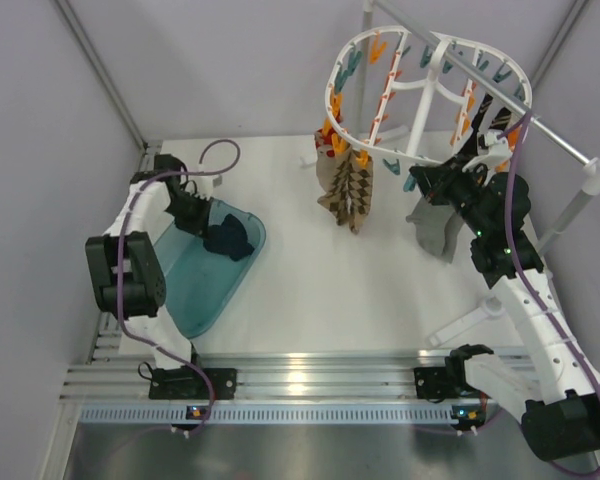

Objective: Clip the socks to the hanger
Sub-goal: Pick up the sock from the bin.

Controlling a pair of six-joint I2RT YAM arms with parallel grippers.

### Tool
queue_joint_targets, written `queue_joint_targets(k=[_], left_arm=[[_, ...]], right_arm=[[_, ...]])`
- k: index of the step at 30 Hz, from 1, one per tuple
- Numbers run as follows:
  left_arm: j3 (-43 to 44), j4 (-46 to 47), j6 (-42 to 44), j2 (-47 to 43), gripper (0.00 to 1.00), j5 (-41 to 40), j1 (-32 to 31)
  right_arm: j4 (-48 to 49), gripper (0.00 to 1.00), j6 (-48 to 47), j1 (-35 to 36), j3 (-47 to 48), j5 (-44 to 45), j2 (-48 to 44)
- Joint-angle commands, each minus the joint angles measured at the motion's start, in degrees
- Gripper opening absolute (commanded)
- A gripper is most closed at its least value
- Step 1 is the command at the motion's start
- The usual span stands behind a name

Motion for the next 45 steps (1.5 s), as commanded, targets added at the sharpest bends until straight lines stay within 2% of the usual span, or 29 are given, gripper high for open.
queue_joint_targets(k=[1, 6, 10, 15, 18, 22, 26, 32, 36, 37, 38, 39, 40, 43, 45], left_arm=[[3.77, -7.53, 1.73, -9.43, 0.00, 0.69, 3.63], [6.15, -12.54, 1.13, -12.60, 0.00, -0.10, 4.34], [9.48, -12.64, -3.26, -10.24, 0.00, 0.69, 4.34], [15.19, -10.27, -9.85, -6.28, 0.00, 5.70, 4.26], [16.26, -9.83, -10.04, -5.66, 0.00, 4.91, 4.25], [8.37, -10.00, -4.87, -7.15, 0.00, 4.82, 4.25], [0.28, -13.58, 5.83, -10.39, 0.00, 5.09, 4.25], [-11.77, -18.70, 15.96, -16.54, 0.00, -2.37, 6.80], [-16.16, -19.23, 17.91, -18.67, 0.00, -5.81, 9.26], [-16.87, -18.53, 17.56, -18.49, 0.03, -6.86, 9.44], [-17.66, -17.83, 16.77, -17.79, 0.11, -8.78, 9.61], [-18.80, -16.87, 16.33, -17.27, 0.19, -9.85, 9.79], [-19.24, -15.12, 15.81, -16.91, 0.31, -10.64, 9.88], [-18.46, -12.82, 14.13, -15.85, 0.37, -9.95, 10.67], [-16.45, -11.68, 13.43, -17.34, 0.39, -6.54, 11.02]], right_arm=[[-1.40, 0.00, -1.13, -0.37, 2.06, -2.14, -1.00], [-0.79, 0.00, -0.60, -0.37, 2.15, -2.41, -0.82], [-0.17, 0.00, 0.01, -0.29, 2.06, -2.41, -0.56], [0.09, 0.00, 0.01, -0.37, 2.06, -2.50, -0.20], [0.01, 0.00, -0.07, -0.37, 2.06, -2.58, -0.55], [-0.26, 0.00, -0.34, -0.37, 1.53, -2.58, -0.99], [-0.52, 0.00, -0.43, -0.37, 1.35, -2.50, -1.08], [-1.13, 0.00, -1.22, -0.46, 1.44, -2.41, -1.61], [-1.22, 0.00, -1.13, -0.46, 1.35, -2.50, -1.70], [-1.14, 0.00, -1.13, -0.46, 1.36, -2.58, -1.61], [-1.22, 0.00, -1.13, -0.37, 1.36, -2.58, -1.61], [-1.14, 0.00, -1.13, -0.46, 1.36, -2.58, -1.26], [-1.14, 0.00, -1.13, -0.46, 1.44, -2.58, -1.26], [-1.49, 0.00, -1.13, -0.46, 1.79, -2.58, -1.35], [-1.40, 0.00, -1.48, -0.46, 1.80, -2.58, -1.52]])
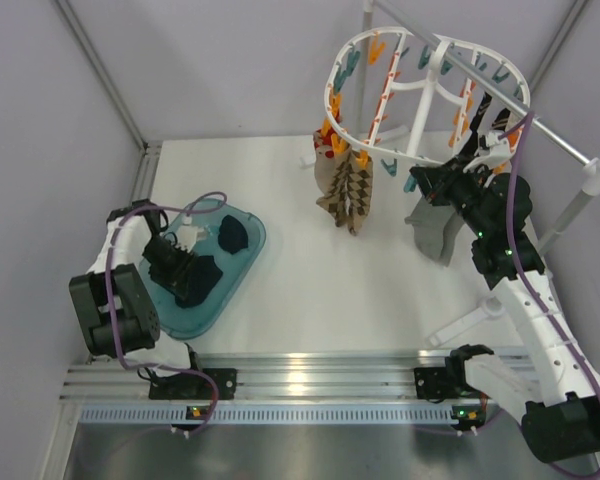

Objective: Clip the socks to the hanger
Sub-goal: Pick up the sock from the bin.

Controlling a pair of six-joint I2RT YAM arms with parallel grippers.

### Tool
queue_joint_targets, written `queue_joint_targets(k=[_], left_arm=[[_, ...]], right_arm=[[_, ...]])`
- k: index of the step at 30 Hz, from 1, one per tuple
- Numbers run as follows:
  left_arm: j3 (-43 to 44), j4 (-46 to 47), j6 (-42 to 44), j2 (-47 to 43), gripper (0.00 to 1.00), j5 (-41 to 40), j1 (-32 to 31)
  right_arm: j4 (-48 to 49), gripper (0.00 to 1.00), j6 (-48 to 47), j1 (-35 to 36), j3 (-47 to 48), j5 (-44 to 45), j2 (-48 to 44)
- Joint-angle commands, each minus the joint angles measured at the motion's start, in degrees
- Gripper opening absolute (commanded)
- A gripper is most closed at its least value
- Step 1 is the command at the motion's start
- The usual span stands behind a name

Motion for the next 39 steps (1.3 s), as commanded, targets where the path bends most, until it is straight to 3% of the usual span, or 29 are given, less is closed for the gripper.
queue_joint_targets(k=[1, 3, 6, 17, 21, 25, 30, 35, 38, 39], left_arm=[[3.08, 4.24, -0.21, -2.57, 0.40, 4.01, 0.68], [3.96, 4.86, 2.50, -5.12, 0.49, 7.62, 0.68], [3.44, 4.24, 11.29, -6.27, 0.54, 15.18, 0.42], [-2.36, 17.42, 28.08, -1.53, 0.55, 21.24, 0.51], [-2.63, 17.34, 36.16, 1.37, 0.57, 25.21, 0.42], [-2.89, 20.41, 37.23, 5.67, 0.67, 25.48, 0.42], [-7.01, 27.26, 37.76, 6.91, 0.68, 24.33, 0.33], [-10.36, 32.18, 37.32, 6.83, 0.53, 21.96, -0.55], [-11.06, 32.37, 36.79, 6.04, 0.26, 21.69, -0.55], [-11.07, 32.11, 36.01, 5.08, 0.09, 21.87, -0.55]], right_arm=[[-1.31, 0.00, -1.46, -0.22, 1.77, -2.08, -1.11], [-1.31, 0.00, -1.46, -0.13, 1.60, -2.08, -1.02], [-1.23, 0.00, -1.55, -0.22, 1.25, -2.26, -0.84], [-1.58, 0.00, -1.73, -0.22, 2.04, -2.35, 0.03], [-1.75, 0.00, -1.81, -0.22, 2.04, -2.35, 0.39], [-2.02, 0.00, -2.08, -0.22, 2.12, -2.35, 0.39], [-2.28, 0.00, -2.51, -0.22, 2.04, -2.26, 0.56], [-2.02, 0.00, -2.43, -0.31, 2.12, -2.26, 0.74], [-2.02, 0.00, -2.51, -0.22, 2.04, -2.26, 0.91], [-2.02, 0.00, -2.43, -0.22, 1.95, -2.26, 0.91]])
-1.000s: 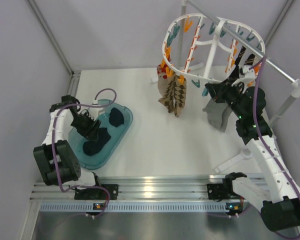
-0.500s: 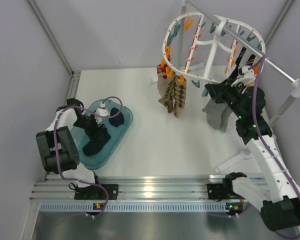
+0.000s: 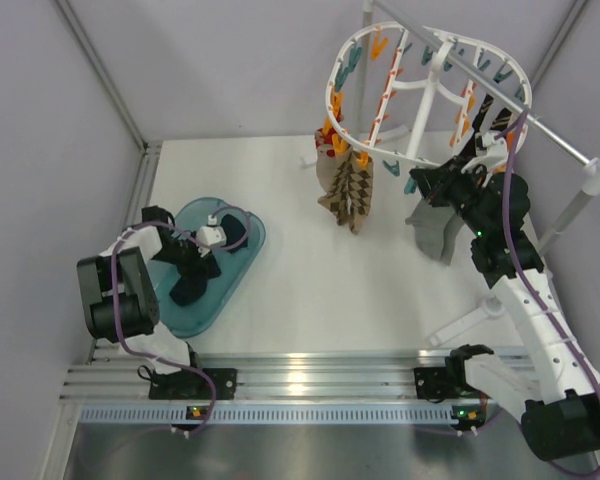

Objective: Clip the socks to the hanger
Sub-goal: Pick up the sock from the bin, then clamp the sock onto the hanger.

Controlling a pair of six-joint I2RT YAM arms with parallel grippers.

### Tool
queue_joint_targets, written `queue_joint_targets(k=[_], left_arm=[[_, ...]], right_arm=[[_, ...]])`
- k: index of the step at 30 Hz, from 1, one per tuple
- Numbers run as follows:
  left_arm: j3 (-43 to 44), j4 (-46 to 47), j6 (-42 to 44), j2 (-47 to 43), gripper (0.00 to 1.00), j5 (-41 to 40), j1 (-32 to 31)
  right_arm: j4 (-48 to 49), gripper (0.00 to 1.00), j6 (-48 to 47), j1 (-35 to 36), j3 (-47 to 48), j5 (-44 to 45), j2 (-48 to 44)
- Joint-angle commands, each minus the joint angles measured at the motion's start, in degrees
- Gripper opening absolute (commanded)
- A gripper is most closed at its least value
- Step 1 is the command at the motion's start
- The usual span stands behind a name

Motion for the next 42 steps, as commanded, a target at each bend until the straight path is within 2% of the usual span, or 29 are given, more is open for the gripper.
queue_joint_targets(k=[1, 2, 7, 8, 10, 12, 14, 15, 17, 18, 20, 21, 25, 29, 32, 35, 37, 40, 42], left_arm=[[-1.45, 2.41, 0.90, -1.49, 0.04, -0.03, -0.18], [-1.01, 1.44, 0.64, -2.10, 0.00, 0.50, -0.18], [4.69, -5.41, -6.21, -8.16, 0.00, 6.03, -0.09], [5.58, -6.29, -6.92, -9.39, 0.00, 9.35, -0.09], [6.72, -4.03, -12.00, -14.30, 0.00, 12.35, 0.00], [6.73, -0.08, -19.70, -19.82, 0.00, 16.21, -0.18], [5.68, 9.13, -25.70, -24.58, 0.00, 18.77, -0.52], [5.41, 12.91, -33.48, -26.00, 0.00, 19.13, -1.66], [5.50, 21.18, -40.73, -27.93, 0.00, 18.09, -3.85], [6.37, 22.95, -46.16, -28.38, 0.00, 14.86, -7.35], [7.16, 27.50, -50.15, -29.52, 0.00, 10.11, -12.19], [6.99, 30.06, -54.60, -29.88, 0.00, 8.60, -16.74], [5.85, 43.51, -65.79, -29.80, 0.00, 2.53, -25.21], [4.54, 51.69, -68.27, -28.21, 0.00, 0.43, -33.38], [1.72, 56.79, -63.11, -27.77, 0.00, -4.13, -43.90], [1.72, 56.89, -59.93, -25.24, 0.00, -8.45, -51.99], [2.51, 57.59, -58.34, -23.38, 0.00, -10.65, -55.36], [4.44, 59.87, -59.48, -19.61, 0.00, -10.31, -59.05], [5.75, 61.54, -60.53, -16.53, 0.00, -13.11, -62.22]], right_arm=[[-0.81, 0.00, -1.05, -0.20, 2.01, -2.28, 0.28], [-0.90, 0.00, -1.14, -0.20, 2.02, -2.28, 0.19], [-0.99, 0.00, -0.96, -0.20, 2.37, -2.37, 0.02], [-0.90, 0.00, -0.88, -0.20, 2.45, -2.37, 0.02], [-0.90, 0.00, -0.70, -0.20, 2.63, -2.45, 0.02], [-0.81, 0.00, -0.61, -0.20, 2.81, -2.54, 0.02], [-0.64, 0.00, -0.26, -0.20, 2.81, -2.72, 0.02], [-0.20, 0.00, 0.09, -0.20, 2.63, -2.89, 0.19], [0.41, 0.00, 0.79, -0.20, 2.54, -3.24, 0.37], [0.59, 0.00, 1.32, -0.29, 2.63, -3.42, 0.54], [0.86, 0.00, 1.85, -0.20, 2.89, -3.77, 1.07], [1.20, 0.00, 2.20, -0.11, 3.16, -3.86, 1.24], [1.65, 0.00, 3.51, -0.20, 3.68, -4.39, 1.86], [1.74, 0.00, 4.48, -0.20, 3.77, -5.62, 1.77], [1.74, 0.00, 5.27, -0.20, 3.77, -6.14, 1.77], [1.74, 0.00, 5.63, -0.20, 3.69, -6.15, 1.69], [1.82, 0.00, 6.15, -0.20, 3.60, -6.41, 1.42], [1.74, 0.00, 6.51, -0.20, 3.60, -6.41, 1.16], [1.74, 0.00, 6.60, -0.29, 3.51, -6.41, 1.16]])
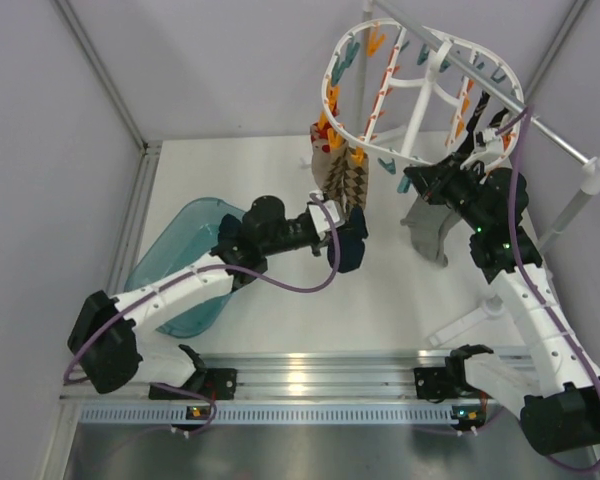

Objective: Clip the socks to the hanger
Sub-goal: Clamp the sock onto the hanger.

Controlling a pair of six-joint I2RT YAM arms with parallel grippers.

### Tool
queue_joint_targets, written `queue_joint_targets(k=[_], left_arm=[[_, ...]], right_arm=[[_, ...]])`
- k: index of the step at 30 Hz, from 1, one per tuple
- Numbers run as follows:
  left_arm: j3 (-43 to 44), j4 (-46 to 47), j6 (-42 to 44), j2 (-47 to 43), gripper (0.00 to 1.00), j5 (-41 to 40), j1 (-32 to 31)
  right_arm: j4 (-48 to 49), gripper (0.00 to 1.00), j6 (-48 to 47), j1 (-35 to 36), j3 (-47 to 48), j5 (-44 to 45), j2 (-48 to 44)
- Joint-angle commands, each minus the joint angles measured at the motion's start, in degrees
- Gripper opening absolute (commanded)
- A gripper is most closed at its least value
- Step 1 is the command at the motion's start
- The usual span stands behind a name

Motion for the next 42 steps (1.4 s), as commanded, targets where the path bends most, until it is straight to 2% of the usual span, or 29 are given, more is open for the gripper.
queue_joint_targets(k=[1, 5, 11, 17, 42], left_arm=[[3.66, 7.91, -0.87, 3.93, 0.00, -4.55, -3.03], [5.50, 10.55, -0.87, 7.89, 0.00, -9.47, -7.34], [12.27, 10.12, -5.79, 14.31, 0.00, -17.28, -7.70], [15.00, 9.33, -8.07, 16.43, 0.00, -17.91, -7.79], [19.13, 10.11, -8.69, 20.12, 0.00, -17.21, -7.79]], right_arm=[[1.28, 0.00, 1.02, -0.29, 2.33, -3.15, -0.50], [1.28, 0.00, 2.43, -0.20, 2.24, -3.24, -0.68], [1.28, 0.00, 4.36, -0.20, 1.72, -3.15, -1.38], [1.28, 0.00, 3.66, -0.20, 1.36, -3.06, -1.82], [3.03, 0.00, 5.07, -0.20, -0.39, -4.03, -1.64]])
